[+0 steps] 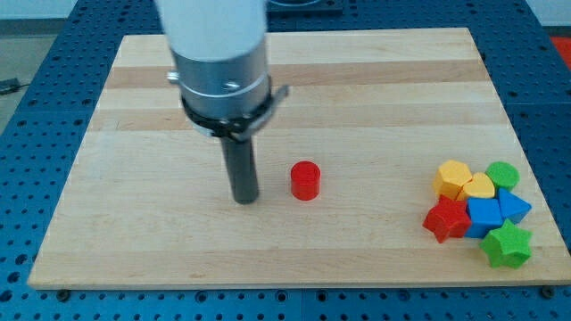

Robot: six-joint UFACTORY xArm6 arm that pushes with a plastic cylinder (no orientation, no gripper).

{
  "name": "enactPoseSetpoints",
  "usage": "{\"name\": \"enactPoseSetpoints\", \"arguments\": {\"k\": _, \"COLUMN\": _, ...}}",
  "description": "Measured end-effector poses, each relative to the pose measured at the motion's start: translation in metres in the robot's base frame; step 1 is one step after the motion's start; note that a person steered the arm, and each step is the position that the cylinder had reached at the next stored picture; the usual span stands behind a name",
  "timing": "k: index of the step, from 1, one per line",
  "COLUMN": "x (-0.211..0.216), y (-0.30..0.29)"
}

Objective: Move the red circle into group of blocks

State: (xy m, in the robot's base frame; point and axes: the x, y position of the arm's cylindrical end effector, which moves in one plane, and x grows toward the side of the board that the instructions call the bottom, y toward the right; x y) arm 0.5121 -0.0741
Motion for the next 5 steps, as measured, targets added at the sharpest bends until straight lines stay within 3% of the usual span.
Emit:
{"name": "enactPoseSetpoints", "arguments": {"k": 4, "x": -0.032, "y": 0.056}}
{"name": "enactPoseSetpoints", "arguments": {"k": 5, "x": -0.007, "y": 0.065}}
